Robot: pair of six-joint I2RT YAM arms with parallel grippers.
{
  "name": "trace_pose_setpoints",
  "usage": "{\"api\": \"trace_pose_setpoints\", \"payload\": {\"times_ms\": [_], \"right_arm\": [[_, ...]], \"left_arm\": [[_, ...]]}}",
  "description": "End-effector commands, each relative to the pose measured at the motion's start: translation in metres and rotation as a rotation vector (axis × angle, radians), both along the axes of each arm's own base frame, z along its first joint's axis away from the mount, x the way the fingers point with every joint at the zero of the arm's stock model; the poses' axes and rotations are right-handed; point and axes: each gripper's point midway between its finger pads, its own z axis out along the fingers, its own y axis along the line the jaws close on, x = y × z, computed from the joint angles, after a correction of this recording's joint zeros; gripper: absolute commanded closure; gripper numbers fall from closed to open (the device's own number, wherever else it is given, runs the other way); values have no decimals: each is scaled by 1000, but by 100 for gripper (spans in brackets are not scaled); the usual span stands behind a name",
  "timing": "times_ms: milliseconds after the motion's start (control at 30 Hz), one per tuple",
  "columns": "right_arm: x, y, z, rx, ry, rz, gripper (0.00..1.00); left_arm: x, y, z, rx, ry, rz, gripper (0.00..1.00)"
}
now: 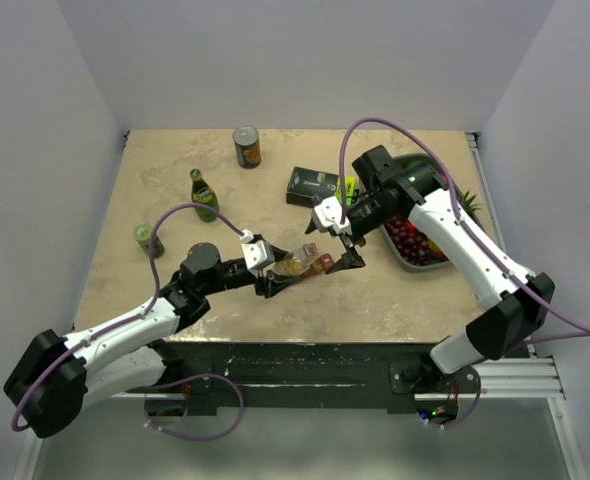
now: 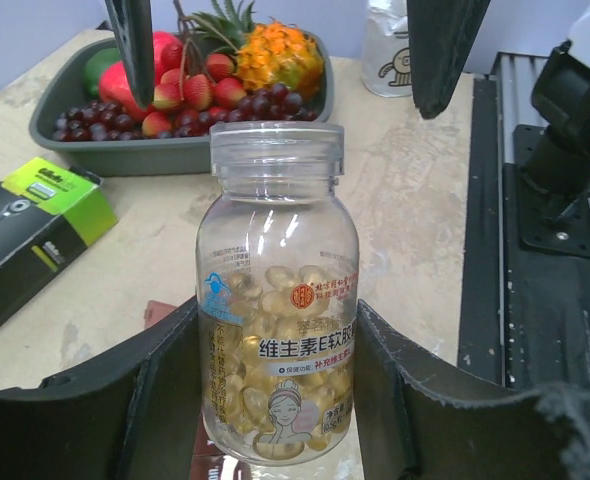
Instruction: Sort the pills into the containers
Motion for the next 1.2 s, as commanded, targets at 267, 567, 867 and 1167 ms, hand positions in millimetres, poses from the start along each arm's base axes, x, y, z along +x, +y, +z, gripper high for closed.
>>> {"api": "trace_pose_setpoints", "payload": {"times_ms": [267,567,867,1167], "right_arm": [[-21,14,-2,52,30,105,26],[-12,25,-4,40,150,-30,58],[32,46,-40,-78,645,-658,83],[23,48,-3,9,627,-546,4]], "left_arm": [[-16,-7,17,-69,3,-86,100],[-9,-4,22,-78,-16,-40,100],[31,12,37,-78,-120,190,100],[33,17,18,-71,-97,225,100]]}}
